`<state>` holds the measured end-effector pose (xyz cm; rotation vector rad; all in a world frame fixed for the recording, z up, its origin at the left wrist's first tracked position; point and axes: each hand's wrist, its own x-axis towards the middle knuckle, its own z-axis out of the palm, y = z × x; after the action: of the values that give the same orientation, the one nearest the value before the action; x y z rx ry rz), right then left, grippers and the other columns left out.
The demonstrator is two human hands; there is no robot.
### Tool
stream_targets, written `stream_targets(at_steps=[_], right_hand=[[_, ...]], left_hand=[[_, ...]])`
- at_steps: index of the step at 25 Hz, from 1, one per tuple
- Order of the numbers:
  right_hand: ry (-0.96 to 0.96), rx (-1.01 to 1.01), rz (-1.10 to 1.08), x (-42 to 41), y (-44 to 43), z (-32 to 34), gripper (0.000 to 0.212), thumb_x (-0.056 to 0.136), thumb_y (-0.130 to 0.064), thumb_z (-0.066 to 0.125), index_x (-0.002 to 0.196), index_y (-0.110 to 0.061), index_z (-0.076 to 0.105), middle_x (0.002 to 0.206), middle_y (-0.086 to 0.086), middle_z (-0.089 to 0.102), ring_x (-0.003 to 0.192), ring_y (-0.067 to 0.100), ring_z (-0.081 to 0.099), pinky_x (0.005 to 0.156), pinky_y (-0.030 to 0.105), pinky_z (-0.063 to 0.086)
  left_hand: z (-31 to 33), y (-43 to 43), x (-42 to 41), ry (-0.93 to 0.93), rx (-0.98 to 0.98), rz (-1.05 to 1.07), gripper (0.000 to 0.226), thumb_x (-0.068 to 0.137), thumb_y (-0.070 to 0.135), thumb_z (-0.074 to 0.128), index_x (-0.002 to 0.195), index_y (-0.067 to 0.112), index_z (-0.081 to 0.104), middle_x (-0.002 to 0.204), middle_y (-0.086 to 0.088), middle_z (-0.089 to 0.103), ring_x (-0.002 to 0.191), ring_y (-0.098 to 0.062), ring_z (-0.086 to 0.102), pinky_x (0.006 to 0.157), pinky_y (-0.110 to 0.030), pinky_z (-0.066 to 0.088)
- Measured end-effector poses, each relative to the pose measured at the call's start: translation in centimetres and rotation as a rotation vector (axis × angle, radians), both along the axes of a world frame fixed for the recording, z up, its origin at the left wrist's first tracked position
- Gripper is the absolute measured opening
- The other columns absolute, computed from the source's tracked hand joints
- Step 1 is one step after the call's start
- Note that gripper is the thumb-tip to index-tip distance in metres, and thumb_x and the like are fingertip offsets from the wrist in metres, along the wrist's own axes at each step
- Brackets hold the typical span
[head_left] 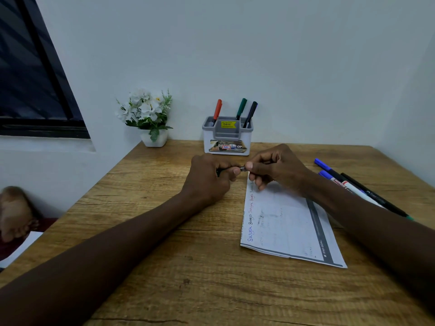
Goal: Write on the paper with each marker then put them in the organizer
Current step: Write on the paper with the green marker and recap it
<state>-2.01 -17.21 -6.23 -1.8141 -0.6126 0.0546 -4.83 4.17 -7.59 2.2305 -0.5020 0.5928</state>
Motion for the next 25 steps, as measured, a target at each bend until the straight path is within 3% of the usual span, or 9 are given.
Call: stream_targets(at_steps=[3,5,8,12,14,16,20,22,25], right_hand=[[-0.097,-0.143,-0.026,0.2,-0.3,0.5,0.02,0.098,-0.015,0.068,0.09,0.0,0.078,0.069,0.009,0.074,0.054,0.016,0.065,0.052,0.028,0.054],[-0.234,-0.324,0.019,0.6,-0.6,1.1,0.022,0.101,-0.019,0.064,0.1,-0.004,0.08,0.077,0.004,0.077,0.064,0.016,0.068,0.058,0.029,0.054],[-0.472,-0.607,0.033,0.8,-0.4,0.8,0.02,0.103,-0.023,0.062,0.114,-0.019,0.077,0.097,-0.003,0.078,0.086,0.019,0.068,0.075,0.037,0.054],[-0.613,-0.694,-0.161,1.3,-1.0,0.7,0.018,0.098,-0.024,0.065,0.116,-0.027,0.067,0.109,-0.008,0.075,0.097,0.016,0.066,0.083,0.044,0.055],[-0.597,-0.651,-0.216,1.8,-1.6,0.9,0.02,0.097,-0.021,0.063,0.116,-0.026,0.059,0.115,-0.007,0.075,0.104,0.02,0.07,0.085,0.045,0.056],[-0.544,-0.524,-0.255,2.0,-2.0,1.2,0.024,0.098,-0.012,0.061,0.117,-0.021,0.052,0.114,-0.006,0.076,0.101,0.024,0.074,0.08,0.04,0.059],[-0.535,-0.252,-0.419,2.5,-1.9,2.5,0.055,0.094,-0.005,0.069,0.139,-0.017,0.041,0.11,-0.005,0.075,0.084,0.015,0.077,0.077,0.028,0.063],[-0.525,-0.08,-0.48,3.2,-1.6,3.5,0.072,0.09,-0.002,0.073,0.149,-0.019,0.034,0.109,0.006,0.076,0.077,0.015,0.077,0.074,0.026,0.063],[-0.512,0.096,-0.545,4.5,-0.7,4.9,0.08,0.09,0.0,0.073,0.153,-0.022,0.03,0.105,0.012,0.075,0.077,0.019,0.078,0.075,0.029,0.064]], left_hand=[[0.3,-0.1,0.0,-0.024,0.024,-0.039,0.017,0.092,0.015,0.071,0.077,0.014,0.081,0.085,0.002,0.08,0.076,-0.001,0.069,0.067,-0.007,0.047],[0.6,0.2,0.0,-0.02,0.044,-0.058,0.01,0.09,0.02,0.074,0.095,0.019,0.083,0.095,0.008,0.079,0.08,0.007,0.067,0.075,-0.002,0.044],[0.6,0.7,0.1,-0.021,0.072,-0.036,0.032,0.083,0.028,0.082,0.114,0.022,0.077,0.108,0.008,0.077,0.095,0.004,0.067,0.085,-0.008,0.05],[0.9,0.9,0.2,-0.059,-0.073,0.081,0.036,0.079,0.034,0.085,0.109,0.02,0.075,0.09,0.011,0.074,0.073,0.001,0.068,0.068,-0.005,0.05],[1.0,0.8,0.0,-0.075,-0.119,0.08,0.024,0.08,0.035,0.084,0.096,0.02,0.075,0.081,0.013,0.072,0.073,0.002,0.067,0.063,-0.007,0.05],[0.9,0.6,-0.3,-0.016,-0.046,0.006,0.022,0.082,0.037,0.082,0.096,0.02,0.077,0.085,0.012,0.074,0.077,0.004,0.067,0.065,-0.009,0.049],[0.3,0.2,-0.2,0.2,0.382,-0.225,0.043,0.089,0.052,0.069,0.128,0.032,0.068,0.131,0.015,0.067,0.118,0.002,0.059,0.104,-0.029,0.044],[0.2,0.4,0.0,0.252,0.41,-0.246,0.045,0.09,0.055,0.065,0.131,0.036,0.065,0.139,0.018,0.062,0.129,-0.002,0.053,0.116,-0.041,0.036],[0.2,0.5,0.1,0.261,0.377,-0.251,0.046,0.089,0.056,0.066,0.13,0.036,0.066,0.139,0.018,0.062,0.13,-0.003,0.053,0.118,-0.046,0.036]])
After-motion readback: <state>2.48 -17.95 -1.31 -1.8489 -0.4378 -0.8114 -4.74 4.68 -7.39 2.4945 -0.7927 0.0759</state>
